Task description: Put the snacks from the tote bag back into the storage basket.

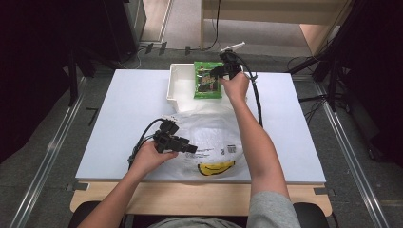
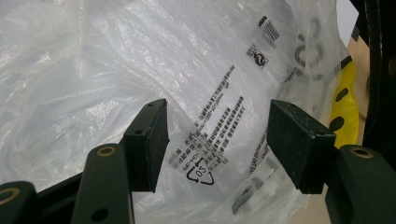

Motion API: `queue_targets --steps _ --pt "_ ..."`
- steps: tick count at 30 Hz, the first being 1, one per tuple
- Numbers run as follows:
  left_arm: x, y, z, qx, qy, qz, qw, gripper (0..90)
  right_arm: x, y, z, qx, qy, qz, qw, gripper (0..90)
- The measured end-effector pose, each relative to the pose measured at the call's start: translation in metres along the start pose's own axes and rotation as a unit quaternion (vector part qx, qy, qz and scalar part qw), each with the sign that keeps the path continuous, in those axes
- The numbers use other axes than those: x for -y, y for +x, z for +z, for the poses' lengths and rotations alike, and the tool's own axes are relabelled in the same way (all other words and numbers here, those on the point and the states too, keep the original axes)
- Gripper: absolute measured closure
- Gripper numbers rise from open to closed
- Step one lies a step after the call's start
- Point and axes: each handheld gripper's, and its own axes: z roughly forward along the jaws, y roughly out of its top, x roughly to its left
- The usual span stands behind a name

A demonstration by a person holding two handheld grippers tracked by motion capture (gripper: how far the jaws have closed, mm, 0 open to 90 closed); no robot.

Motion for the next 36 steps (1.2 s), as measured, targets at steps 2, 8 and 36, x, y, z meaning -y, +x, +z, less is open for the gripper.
queue_targets --steps 2,8,36 --pt "0.0 0.0 0.0 0.0 0.0 0.0 1.0 39.8 0.002 0.0 -0.001 -0.003 0.001 -0.002 1.0 42.4" --pt "0.0 0.0 0.001 -0.002 0.002 0.002 1.0 39.8 0.009 -0.002 -0.007 -0.014 0.0 0.001 0.9999 43.2" --pt "-0.002 0.003 0.001 -0.006 0.0 -0.007 1.0 39.9 0.042 0.025 -0.043 -0.067 -0.005 -0.056 0.9962 45.1"
